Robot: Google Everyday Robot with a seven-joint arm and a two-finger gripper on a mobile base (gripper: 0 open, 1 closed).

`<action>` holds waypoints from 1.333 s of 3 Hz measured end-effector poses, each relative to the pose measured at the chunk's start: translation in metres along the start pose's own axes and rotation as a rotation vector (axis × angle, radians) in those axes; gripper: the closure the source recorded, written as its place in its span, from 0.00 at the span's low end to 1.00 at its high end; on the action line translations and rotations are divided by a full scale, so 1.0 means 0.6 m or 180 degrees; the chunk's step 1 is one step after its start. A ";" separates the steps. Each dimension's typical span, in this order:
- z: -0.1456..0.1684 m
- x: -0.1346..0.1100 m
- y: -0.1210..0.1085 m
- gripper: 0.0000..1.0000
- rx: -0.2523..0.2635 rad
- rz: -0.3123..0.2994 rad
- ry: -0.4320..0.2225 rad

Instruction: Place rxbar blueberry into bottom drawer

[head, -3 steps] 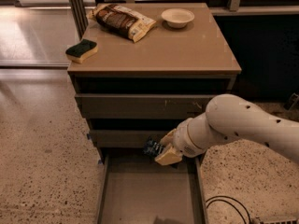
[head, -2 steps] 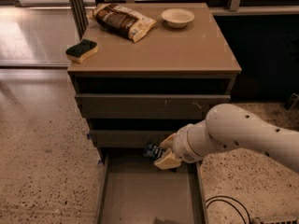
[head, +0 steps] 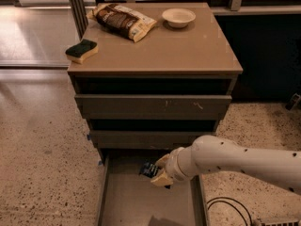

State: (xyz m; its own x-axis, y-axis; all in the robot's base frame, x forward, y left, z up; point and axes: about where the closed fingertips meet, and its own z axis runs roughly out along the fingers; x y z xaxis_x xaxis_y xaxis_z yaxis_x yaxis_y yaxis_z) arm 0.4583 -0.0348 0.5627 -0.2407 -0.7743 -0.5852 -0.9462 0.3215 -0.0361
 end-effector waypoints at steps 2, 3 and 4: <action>0.161 0.095 0.018 1.00 -0.0236 0.0247 0.0115; 0.161 0.095 0.018 1.00 -0.0236 0.0248 0.0115; 0.195 0.132 0.020 1.00 -0.0244 0.0342 0.0108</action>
Offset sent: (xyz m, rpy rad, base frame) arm -0.0023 0.0154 -0.1638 0.0120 0.1714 -0.0427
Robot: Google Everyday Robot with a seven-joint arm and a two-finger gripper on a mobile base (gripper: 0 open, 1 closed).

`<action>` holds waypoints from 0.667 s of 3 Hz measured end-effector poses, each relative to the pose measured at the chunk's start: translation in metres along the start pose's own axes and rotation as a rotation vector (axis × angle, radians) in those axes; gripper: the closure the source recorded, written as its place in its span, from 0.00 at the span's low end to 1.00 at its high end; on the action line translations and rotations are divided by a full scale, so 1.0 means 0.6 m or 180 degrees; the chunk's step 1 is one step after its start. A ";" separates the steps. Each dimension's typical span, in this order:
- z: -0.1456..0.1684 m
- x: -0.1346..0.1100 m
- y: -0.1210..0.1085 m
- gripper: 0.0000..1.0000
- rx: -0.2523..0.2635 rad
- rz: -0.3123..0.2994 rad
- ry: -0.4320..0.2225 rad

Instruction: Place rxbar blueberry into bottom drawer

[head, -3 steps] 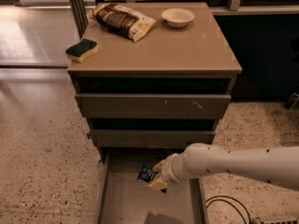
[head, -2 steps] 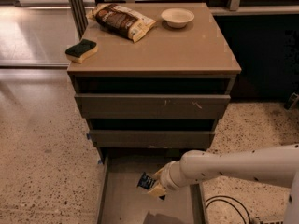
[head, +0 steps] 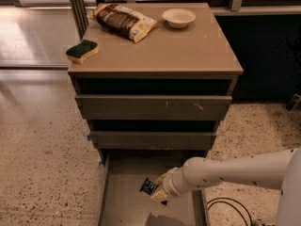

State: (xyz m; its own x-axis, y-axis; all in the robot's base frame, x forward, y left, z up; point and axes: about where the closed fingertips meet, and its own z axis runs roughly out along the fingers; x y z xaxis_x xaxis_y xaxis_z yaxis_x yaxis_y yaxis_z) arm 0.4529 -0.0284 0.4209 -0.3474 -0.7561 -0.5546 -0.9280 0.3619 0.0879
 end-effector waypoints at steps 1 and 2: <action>0.061 0.048 -0.014 1.00 0.0023 0.0124 -0.0104; 0.136 0.091 -0.018 1.00 -0.0060 0.0267 -0.0219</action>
Offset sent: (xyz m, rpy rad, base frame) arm 0.0022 0.0038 -0.1658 0.1443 0.0790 -0.1033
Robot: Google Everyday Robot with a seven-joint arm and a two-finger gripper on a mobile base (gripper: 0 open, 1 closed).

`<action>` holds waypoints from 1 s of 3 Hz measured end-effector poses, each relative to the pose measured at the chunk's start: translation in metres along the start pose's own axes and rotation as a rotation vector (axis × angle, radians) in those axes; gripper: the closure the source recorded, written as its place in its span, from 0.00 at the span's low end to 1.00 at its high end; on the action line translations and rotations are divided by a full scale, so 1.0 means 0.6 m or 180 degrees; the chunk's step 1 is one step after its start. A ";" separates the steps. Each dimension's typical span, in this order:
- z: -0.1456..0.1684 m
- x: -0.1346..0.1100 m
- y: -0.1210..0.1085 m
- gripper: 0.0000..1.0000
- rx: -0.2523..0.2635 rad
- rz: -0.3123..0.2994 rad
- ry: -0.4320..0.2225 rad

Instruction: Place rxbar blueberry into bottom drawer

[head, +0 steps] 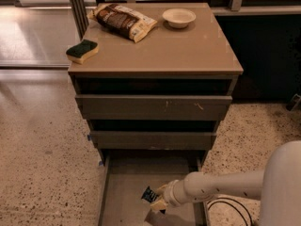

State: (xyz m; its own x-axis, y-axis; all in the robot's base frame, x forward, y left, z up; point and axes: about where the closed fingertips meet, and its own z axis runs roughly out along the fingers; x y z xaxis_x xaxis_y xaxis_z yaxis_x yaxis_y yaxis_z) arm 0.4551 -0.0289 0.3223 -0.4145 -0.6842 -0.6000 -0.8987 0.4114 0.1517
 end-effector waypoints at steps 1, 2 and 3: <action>0.063 0.032 -0.007 1.00 -0.0183 0.0105 0.0018; 0.108 0.058 -0.003 1.00 -0.0472 0.0335 0.0071; 0.117 0.064 -0.003 1.00 -0.0439 0.0342 0.0091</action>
Offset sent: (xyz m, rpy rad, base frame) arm -0.0082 0.0178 -0.1000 0.0845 0.2883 0.0041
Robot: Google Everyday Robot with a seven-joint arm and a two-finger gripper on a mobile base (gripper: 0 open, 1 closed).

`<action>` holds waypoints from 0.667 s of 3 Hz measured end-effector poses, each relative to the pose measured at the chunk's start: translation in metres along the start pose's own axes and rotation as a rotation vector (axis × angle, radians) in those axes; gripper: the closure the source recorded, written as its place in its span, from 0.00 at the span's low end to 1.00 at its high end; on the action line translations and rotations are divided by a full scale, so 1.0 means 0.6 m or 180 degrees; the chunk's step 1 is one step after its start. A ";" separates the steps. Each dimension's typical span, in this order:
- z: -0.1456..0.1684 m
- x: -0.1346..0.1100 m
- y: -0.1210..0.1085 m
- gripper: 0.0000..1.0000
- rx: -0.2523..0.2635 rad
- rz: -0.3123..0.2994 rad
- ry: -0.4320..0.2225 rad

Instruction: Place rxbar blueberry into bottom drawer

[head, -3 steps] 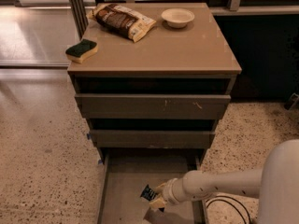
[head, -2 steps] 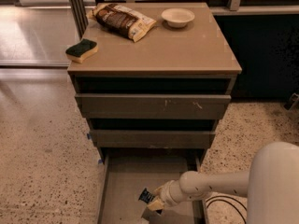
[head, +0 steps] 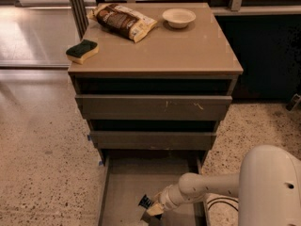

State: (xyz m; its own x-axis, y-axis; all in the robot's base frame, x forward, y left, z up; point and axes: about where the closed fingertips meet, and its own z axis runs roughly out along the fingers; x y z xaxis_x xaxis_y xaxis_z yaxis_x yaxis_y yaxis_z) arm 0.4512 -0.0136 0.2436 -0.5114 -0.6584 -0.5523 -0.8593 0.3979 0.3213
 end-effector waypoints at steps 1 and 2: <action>0.039 0.016 -0.031 1.00 0.0057 -0.0100 -0.0008; 0.092 0.026 -0.086 1.00 0.0173 -0.0140 -0.0037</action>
Offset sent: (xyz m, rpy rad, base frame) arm 0.0628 0.0057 -0.1063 -0.0362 -0.1121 -0.0035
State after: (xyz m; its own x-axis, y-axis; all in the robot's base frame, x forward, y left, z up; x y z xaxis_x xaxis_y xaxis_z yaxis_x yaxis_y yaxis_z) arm 0.4880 -0.0094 0.1758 -0.4728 -0.6687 -0.5739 -0.8790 0.4032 0.2545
